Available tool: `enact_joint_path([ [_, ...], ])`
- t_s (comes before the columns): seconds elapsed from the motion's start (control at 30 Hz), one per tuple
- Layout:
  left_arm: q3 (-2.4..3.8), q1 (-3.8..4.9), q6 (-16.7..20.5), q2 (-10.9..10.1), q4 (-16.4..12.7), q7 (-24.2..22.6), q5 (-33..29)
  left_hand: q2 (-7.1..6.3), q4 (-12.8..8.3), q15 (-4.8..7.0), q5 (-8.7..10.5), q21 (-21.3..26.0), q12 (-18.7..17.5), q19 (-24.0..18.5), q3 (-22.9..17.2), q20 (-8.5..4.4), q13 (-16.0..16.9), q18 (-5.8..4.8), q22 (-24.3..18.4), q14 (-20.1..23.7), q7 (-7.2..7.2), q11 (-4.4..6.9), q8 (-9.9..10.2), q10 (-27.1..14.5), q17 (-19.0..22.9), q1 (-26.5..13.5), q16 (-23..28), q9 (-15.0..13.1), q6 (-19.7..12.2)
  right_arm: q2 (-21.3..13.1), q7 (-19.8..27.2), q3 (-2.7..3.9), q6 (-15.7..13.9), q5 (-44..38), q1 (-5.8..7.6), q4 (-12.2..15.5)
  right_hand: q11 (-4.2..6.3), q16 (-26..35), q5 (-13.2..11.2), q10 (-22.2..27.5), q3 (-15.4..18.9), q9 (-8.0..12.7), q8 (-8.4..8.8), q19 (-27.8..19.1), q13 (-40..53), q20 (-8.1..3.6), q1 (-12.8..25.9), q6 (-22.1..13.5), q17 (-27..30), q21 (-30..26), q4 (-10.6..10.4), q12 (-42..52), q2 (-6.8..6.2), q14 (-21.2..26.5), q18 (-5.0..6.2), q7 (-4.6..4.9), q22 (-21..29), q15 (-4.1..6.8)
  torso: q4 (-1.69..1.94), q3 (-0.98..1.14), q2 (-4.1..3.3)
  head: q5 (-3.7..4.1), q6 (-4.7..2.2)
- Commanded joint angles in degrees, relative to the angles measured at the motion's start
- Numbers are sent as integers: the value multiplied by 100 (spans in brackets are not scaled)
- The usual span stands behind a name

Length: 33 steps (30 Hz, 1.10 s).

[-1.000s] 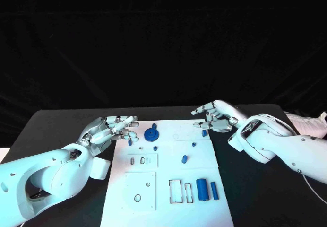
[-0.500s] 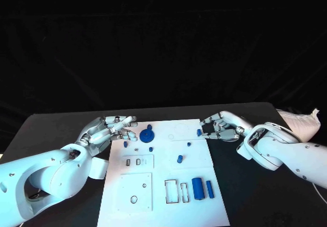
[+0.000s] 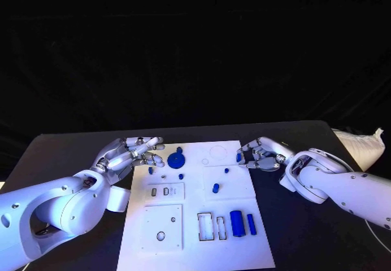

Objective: Assemble the parts on the task board

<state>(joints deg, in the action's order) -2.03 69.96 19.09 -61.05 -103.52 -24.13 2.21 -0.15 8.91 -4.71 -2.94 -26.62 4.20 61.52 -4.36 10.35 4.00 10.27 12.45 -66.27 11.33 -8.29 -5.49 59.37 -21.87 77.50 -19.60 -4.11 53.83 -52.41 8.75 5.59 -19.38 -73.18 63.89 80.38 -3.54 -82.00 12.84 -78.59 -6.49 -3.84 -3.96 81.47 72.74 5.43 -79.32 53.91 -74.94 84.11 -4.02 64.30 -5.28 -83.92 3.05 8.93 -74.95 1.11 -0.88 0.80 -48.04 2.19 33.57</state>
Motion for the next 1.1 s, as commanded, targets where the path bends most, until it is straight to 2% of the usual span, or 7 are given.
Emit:
enact_joint_path([
  [0.03, 2, 1, -129, 9, 2, -41, -8, 57, -34, 6, 10, -35, -23, -36, 0, 6, -1, 5, 10, 34, 5, -13, 38, 21, -7, 1, -28, 7, 53, 46, -183, -3, -128, -156, -24, -40, -5, -30, 33, -38, 14, -5, 12, 58, 11, 2, -38, -20, -389, 26, 25, 39, 24, -385, -15, -6, -202, -37, 1, -7, 1, 1, -4],
  [0.13, 2, 1, -130, 12, 6, -38, -8, 57, -34, 6, 10, -35, -23, -36, 0, 6, -1, 5, 10, 34, 5, -13, 38, 21, -7, 1, -28, 7, 53, 77, -210, 5, -197, -113, -28, -57, -7, -31, 33, -42, 15, -5, 13, 61, 18, 3, -25, -21, -390, 29, 18, 48, 41, -385, -16, -4, -206, -38, 10, -7, 0, 0, -5],
  [0.47, 2, 1, -136, 7, 12, -29, -9, 57, -34, 6, 10, -35, -23, -36, 0, 6, -1, 5, 10, 34, 5, -13, 38, 21, -7, 1, -28, 7, 53, 144, -264, 22, -256, -14, -29, -90, -6, -46, 35, -62, 8, -11, -4, 79, 49, 6, 8, 12, -411, 44, -2, 93, 108, -388, -21, -5, -234, -40, -6, -3, 3, -6, -4],
  [0.77, 2, 1, -146, 7, 10, -17, -9, 57, -34, 6, 10, -35, -23, -36, 0, 6, -1, 5, 10, 34, 5, -13, 38, 21, -7, 1, -28, 7, 53, 174, -286, 28, -184, -1, -29, -99, 77, -69, -108, -96, -82, -86, -212, 114, 110, -33, 6, 491, -452, 73, 21, 171, 267, -389, -31, -105, -292, 20, -4, 0, 0, 1, 1],
  [1.1, 2, 1, -147, 5, 7, -8, -9, 57, -34, 6, 10, -35, -23, -36, 0, 6, -1, 5, 10, 34, 5, -13, 38, 21, -7, 1, -28, 7, 53, 210, -292, 30, -126, -17, -29, -86, 120, -81, -178, -111, -142, -109, -251, 133, 126, -67, -5, 640, -475, 88, 46, 189, 310, -393, -38, -156, -326, 56, -6, -1, 1, -11, 16],
])
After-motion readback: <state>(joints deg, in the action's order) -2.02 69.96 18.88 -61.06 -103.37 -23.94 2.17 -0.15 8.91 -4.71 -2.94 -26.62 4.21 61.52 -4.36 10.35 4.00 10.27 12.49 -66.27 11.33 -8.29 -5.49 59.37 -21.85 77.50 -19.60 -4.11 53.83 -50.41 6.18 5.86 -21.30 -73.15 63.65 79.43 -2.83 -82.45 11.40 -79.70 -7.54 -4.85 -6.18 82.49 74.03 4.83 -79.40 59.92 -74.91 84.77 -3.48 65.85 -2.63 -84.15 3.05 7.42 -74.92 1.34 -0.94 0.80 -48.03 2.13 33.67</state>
